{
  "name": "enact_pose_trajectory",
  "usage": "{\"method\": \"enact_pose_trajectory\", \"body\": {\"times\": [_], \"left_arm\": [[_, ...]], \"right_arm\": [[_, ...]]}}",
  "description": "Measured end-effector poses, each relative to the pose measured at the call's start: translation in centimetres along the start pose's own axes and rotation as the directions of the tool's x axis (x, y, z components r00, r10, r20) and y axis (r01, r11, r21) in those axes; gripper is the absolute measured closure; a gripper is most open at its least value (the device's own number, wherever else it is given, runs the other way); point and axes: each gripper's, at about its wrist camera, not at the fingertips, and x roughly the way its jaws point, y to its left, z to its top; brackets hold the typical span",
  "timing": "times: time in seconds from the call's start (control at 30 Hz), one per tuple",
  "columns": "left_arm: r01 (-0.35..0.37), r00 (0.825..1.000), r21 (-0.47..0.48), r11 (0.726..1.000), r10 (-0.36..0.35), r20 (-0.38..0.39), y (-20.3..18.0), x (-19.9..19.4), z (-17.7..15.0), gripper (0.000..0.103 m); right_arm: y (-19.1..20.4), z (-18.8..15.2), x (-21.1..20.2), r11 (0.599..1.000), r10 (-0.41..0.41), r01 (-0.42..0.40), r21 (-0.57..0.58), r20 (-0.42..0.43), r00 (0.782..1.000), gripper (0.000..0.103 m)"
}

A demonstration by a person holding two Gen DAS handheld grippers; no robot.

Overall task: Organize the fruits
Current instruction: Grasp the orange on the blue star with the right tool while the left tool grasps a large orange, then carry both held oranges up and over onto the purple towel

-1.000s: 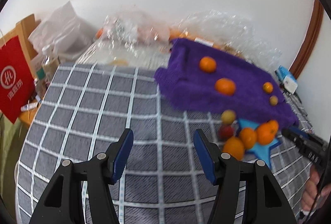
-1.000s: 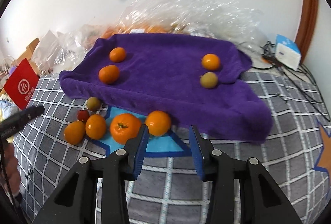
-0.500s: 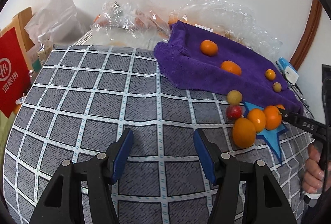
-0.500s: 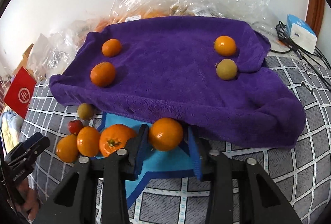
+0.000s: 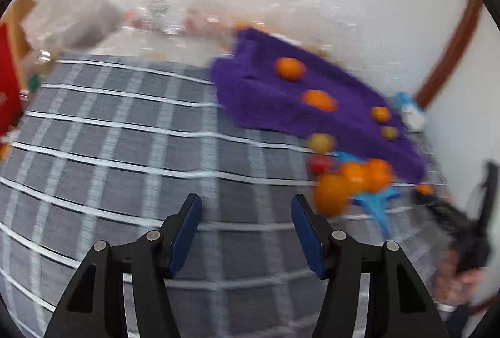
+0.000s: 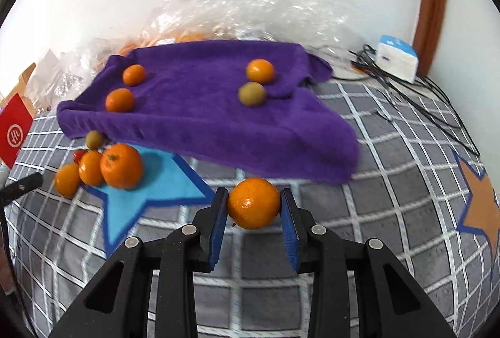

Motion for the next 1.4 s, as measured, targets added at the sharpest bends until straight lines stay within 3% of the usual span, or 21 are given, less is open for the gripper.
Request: {"method": "enact_pose_trajectory", "body": {"times": [0.1, 0.4, 0.53, 0.57, 0.6, 0.67, 0.83, 1.13, 1.4], "left_arm": [[0.046, 0.999, 0.052, 0.998, -0.046, -0.005, -2.6, -0.1, 0.0, 0.046], [-0.093, 0.996, 0.175, 0.980, 0.095, -0.002, -7.5, 2.8, -0.7, 0.045], [-0.094, 0.995, 0.135, 0.986, 0.098, -0.028, -7.4, 3.8, -0.9, 0.048], [-0.114, 0.993, 0.135, 0.984, 0.117, -0.019, -7.5, 3.8, -1.0, 0.060], [-0.137, 0.990, 0.138, 0.981, 0.139, -0.004, -7.6, 3.9, -0.8, 0.064], [-0.108, 0.993, 0.129, 0.986, 0.112, -0.024, -7.4, 3.9, -0.7, 0.073], [-0.084, 0.996, 0.099, 0.992, 0.086, -0.022, -7.0, 2.9, -0.9, 0.073], [-0.089, 0.996, 0.098, 0.991, 0.089, 0.005, -6.9, 1.2, -2.0, 0.073], [-0.108, 0.994, 0.098, 0.989, 0.104, 0.044, -6.8, -0.9, -1.1, 0.073]], "right_arm": [[-0.3, -0.3, 0.1, 1.000, 0.014, -0.014, 0.005, 0.001, 1.000, 0.070], [-0.5, -0.6, 0.4, 1.000, 0.013, -0.013, 0.022, 0.008, 1.000, 0.070], [-0.2, -0.7, 0.3, 1.000, 0.005, -0.005, 0.007, 0.013, 1.000, 0.070], [0.0, -0.7, 0.3, 1.000, 0.002, -0.002, 0.002, 0.010, 1.000, 0.070], [0.0, -0.7, 0.3, 1.000, -0.002, 0.002, -0.001, 0.009, 1.000, 0.070], [0.1, -0.8, 0.2, 1.000, -0.002, 0.002, -0.003, 0.013, 1.000, 0.070], [-0.3, -0.8, 0.0, 1.000, -0.002, 0.001, 0.012, 0.019, 1.000, 0.070], [-0.6, -0.8, -0.6, 1.000, -0.011, 0.010, 0.025, 0.046, 0.999, 0.070], [-1.1, -0.8, -1.5, 0.999, -0.017, 0.015, 0.043, 0.051, 0.999, 0.070]]}}
